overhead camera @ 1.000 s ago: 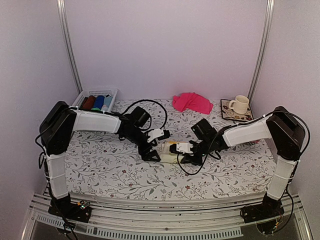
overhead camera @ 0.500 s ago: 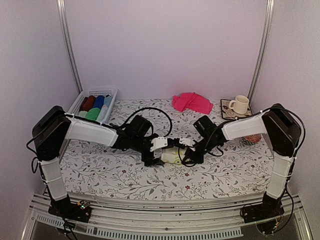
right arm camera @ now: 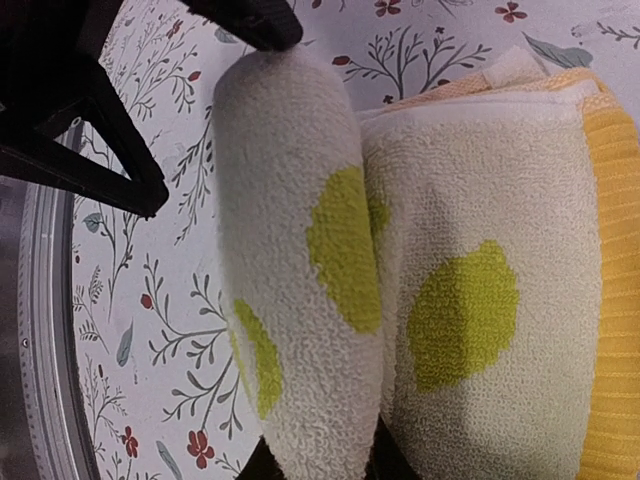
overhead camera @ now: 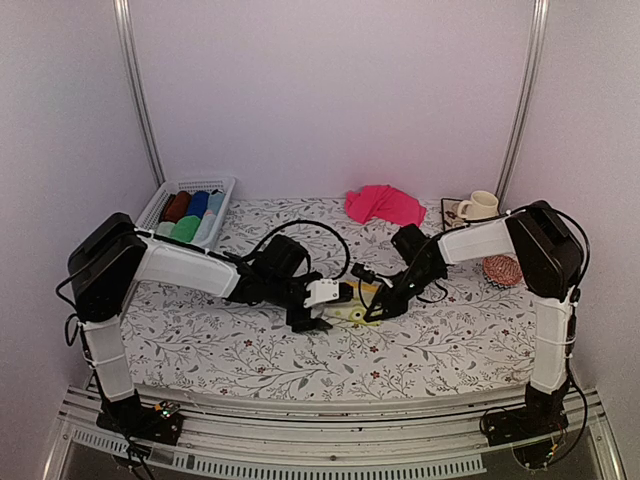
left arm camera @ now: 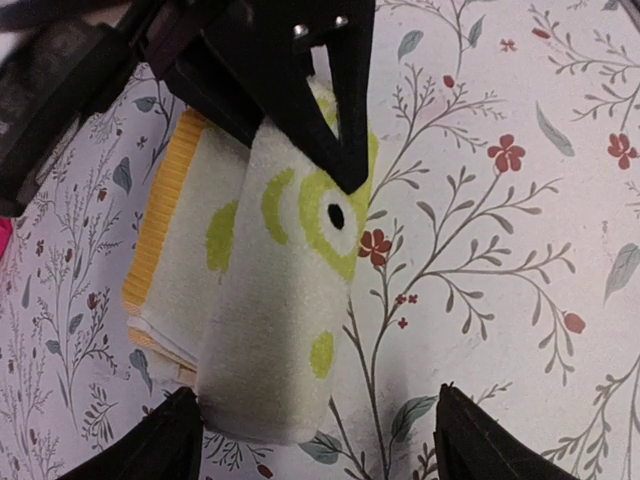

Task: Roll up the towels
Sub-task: Roll the towel at the center of the board.

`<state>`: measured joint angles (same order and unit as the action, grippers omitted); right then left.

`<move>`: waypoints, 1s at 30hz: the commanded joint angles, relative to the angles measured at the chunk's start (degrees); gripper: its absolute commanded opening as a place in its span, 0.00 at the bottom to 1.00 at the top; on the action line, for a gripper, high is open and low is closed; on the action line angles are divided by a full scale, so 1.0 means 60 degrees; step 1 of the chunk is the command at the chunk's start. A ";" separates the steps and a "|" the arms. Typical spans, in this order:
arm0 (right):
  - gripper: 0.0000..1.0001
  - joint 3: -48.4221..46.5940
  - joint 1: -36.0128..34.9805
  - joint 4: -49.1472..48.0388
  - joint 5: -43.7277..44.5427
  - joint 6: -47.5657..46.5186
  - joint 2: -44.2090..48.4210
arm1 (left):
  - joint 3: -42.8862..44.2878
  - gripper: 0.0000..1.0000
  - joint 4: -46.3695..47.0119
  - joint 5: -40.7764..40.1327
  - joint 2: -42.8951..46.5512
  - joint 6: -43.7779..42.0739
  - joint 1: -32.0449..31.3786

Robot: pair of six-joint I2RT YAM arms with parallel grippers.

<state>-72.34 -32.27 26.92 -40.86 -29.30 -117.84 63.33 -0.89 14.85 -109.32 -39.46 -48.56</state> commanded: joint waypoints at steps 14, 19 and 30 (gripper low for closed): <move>0.18 -0.0885 0.0471 0.1092 -0.0365 0.0156 -0.1151 | 0.1038 0.74 0.0682 -0.1824 -0.1486 -0.0462 -0.0571; 0.18 -0.0981 0.0499 0.1212 -0.0402 0.0124 -0.1262 | 0.1295 0.63 0.0588 -0.2094 -0.1771 -0.0496 -0.0617; 0.39 -0.0895 0.0570 0.1043 -0.0060 0.0043 -0.0598 | 0.1373 0.04 -0.0805 -0.1331 -0.1614 -0.0828 -0.0610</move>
<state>-78.17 -29.71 33.43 -47.77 -28.36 -122.63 71.09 1.04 3.84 -119.26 -43.86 -51.79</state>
